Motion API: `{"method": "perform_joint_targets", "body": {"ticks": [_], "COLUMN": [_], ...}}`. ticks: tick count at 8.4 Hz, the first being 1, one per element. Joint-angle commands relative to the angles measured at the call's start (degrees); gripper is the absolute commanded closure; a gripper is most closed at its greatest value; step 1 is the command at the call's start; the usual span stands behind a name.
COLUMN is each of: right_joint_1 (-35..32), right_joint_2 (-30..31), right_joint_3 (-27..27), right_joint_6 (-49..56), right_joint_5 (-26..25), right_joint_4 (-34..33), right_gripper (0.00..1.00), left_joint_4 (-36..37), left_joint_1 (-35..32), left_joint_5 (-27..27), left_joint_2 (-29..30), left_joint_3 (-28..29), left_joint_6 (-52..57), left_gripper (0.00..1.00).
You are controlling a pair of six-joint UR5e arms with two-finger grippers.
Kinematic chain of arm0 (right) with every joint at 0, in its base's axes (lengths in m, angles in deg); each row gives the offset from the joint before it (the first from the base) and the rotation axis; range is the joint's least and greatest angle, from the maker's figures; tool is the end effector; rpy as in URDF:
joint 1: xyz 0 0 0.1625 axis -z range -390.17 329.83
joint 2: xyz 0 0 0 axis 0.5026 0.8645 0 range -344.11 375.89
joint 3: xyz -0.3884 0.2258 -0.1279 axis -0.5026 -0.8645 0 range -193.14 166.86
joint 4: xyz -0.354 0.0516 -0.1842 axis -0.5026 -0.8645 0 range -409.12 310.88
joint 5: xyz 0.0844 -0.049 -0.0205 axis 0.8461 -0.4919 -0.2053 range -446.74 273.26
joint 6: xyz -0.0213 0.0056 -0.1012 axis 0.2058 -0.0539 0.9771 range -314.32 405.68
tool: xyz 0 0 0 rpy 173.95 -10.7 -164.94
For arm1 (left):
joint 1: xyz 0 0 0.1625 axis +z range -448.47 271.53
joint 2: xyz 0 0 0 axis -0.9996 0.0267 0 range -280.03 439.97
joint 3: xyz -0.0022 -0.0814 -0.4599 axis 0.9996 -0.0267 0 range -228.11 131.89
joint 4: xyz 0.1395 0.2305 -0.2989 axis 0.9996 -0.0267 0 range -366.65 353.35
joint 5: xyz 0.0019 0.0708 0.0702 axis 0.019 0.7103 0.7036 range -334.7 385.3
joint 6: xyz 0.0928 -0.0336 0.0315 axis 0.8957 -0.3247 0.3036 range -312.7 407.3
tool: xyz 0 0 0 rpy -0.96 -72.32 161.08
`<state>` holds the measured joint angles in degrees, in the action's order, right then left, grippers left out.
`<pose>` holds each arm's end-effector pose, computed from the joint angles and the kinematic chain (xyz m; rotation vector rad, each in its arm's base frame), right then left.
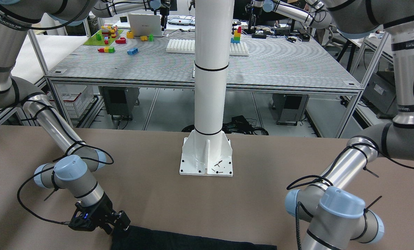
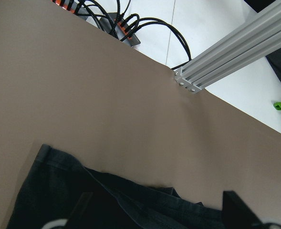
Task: Fold clothes
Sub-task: 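Move the right gripper to the near folded edge while the left holds back, then grasp the near corner with the right gripper and rotate the shirt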
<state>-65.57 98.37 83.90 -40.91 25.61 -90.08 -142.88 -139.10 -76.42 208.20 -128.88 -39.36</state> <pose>-0.4011 -0.4002 0.4835 0.0350 -1.1509 0.2791 0.3856 -0.6469 0.2746 0.4453 1.2643 -0.5665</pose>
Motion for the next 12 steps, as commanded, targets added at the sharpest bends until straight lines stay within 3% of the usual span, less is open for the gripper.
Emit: {"method": "perform_joint_targets", "body": {"ticks": [1,4,5,7,9,10,11,12], "right_joint_1": [0.0,0.6,3.7,11.8,19.8,24.4,27.3,27.7], "right_joint_2": [0.0,0.8,1.9,3.2,0.8,-0.3,-0.5,0.0], "right_joint_3": [1.0,9.4,13.9,21.6,21.9,21.5,21.0,20.6], "right_joint_6": [0.1,-0.2,-0.4,-5.2,-5.7,-5.4,-5.0,-4.8], "right_joint_5": [0.6,6.0,6.8,6.0,2.5,-2.0,-7.7,-11.9], "right_joint_4": [0.1,-0.3,-0.4,-0.3,-0.2,-0.3,-0.5,-0.5], "right_gripper": [1.0,1.0,1.0,1.0,1.0,0.69,0.06,0.06], "left_joint_4": [0.0,-0.1,-0.1,-0.1,-0.1,-0.2,-0.3,-0.4], "left_joint_1": [-0.1,-0.3,-0.3,-0.3,-0.3,-0.3,-0.3,-0.3], "left_joint_5": [0.1,0.1,0.1,0.2,1.1,1.1,1.1,1.1], "left_joint_2": [0.0,-0.7,-1.4,-4.2,-6.7,-7.4,-8.0,-8.4], "left_joint_3": [-0.1,-1.1,-2.6,-5.4,-6.8,-6.8,-6.7,-6.8], "left_joint_6": [0.0,0.0,0.0,0.0,0.0,0.0,0.0,0.0], "left_gripper": [0.06,0.06,0.06,0.06,0.06,0.06,0.06,0.06]}}
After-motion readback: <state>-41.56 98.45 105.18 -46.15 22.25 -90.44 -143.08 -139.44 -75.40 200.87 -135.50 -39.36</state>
